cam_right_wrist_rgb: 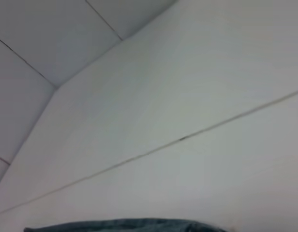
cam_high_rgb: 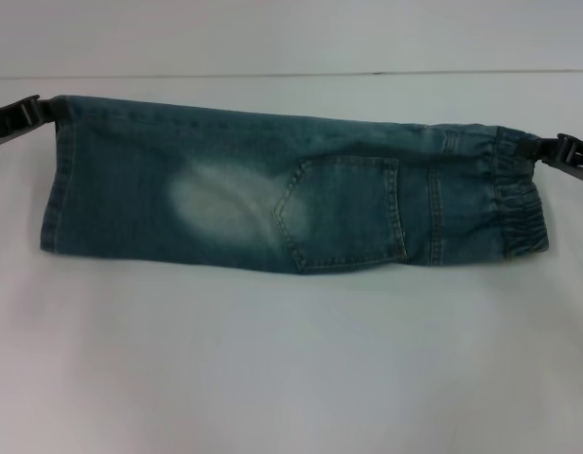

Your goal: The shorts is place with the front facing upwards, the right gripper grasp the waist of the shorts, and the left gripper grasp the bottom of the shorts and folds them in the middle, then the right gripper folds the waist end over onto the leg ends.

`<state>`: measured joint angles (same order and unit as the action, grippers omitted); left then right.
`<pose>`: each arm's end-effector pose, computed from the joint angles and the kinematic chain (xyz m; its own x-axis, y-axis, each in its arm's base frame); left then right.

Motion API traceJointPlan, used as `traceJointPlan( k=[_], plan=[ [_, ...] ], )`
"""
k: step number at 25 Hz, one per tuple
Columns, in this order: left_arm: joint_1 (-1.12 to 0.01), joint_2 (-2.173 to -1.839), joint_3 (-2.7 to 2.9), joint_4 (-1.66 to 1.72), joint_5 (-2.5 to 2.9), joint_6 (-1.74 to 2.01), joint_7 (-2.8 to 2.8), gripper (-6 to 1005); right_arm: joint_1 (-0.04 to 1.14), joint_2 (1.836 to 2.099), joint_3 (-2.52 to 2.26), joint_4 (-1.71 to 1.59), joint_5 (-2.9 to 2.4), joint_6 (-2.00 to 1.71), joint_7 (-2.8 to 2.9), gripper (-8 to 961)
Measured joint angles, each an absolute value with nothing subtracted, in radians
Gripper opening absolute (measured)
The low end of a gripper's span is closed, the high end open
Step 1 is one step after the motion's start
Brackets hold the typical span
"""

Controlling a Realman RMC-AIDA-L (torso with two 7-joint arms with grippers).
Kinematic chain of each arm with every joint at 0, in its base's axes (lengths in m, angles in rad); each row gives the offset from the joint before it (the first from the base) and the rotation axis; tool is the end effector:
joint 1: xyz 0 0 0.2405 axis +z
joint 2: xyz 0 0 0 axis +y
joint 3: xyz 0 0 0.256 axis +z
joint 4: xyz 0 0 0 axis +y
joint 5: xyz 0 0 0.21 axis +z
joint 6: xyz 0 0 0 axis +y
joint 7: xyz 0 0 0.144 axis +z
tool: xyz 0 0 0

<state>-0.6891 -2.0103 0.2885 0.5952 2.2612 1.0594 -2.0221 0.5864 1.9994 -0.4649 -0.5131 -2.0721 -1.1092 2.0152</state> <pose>-0.3165 0.4145 0.0677 0.2716 0.6156 0.7398 0.9624 -0.1713 -0.2108 0.3294 0.3835 0.0416 0.1886 -0.6763 -0.7121 -0.9798 -0.1782 -0.0903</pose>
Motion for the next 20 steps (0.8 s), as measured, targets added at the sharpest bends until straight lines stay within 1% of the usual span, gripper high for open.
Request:
traceJointPlan(
  k=[4, 12, 16, 18, 20],
  plan=[
    [-0.699, -2.018, 0.288, 0.589, 2.235, 1.05, -1.974, 116, 0.597, 2.005, -0.468, -0.512, -2.054, -1.085, 1.987, 66],
    [-0.74, -2.021, 0.308, 0.588, 2.2, 0.975, -1.935, 120, 0.617, 2.018, -0.475, -0.501, -2.051, -1.01, 1.965, 112],
    [-0.754, -2.033, 0.38, 0.587, 2.195, 0.902, -1.934, 122, 0.622, 2.025, -0.476, -0.501, -2.051, -1.004, 1.958, 136],
    [-0.757, -2.049, 0.436, 0.587, 2.194, 0.833, -1.934, 123, 0.624, 2.029, -0.477, -0.501, -2.051, -1.002, 1.956, 147],
    [-0.758, -2.053, 0.457, 0.587, 2.193, 0.815, -1.936, 124, 0.628, 2.032, -0.477, -0.495, -2.051, -1.002, 1.953, 159]
  ],
)
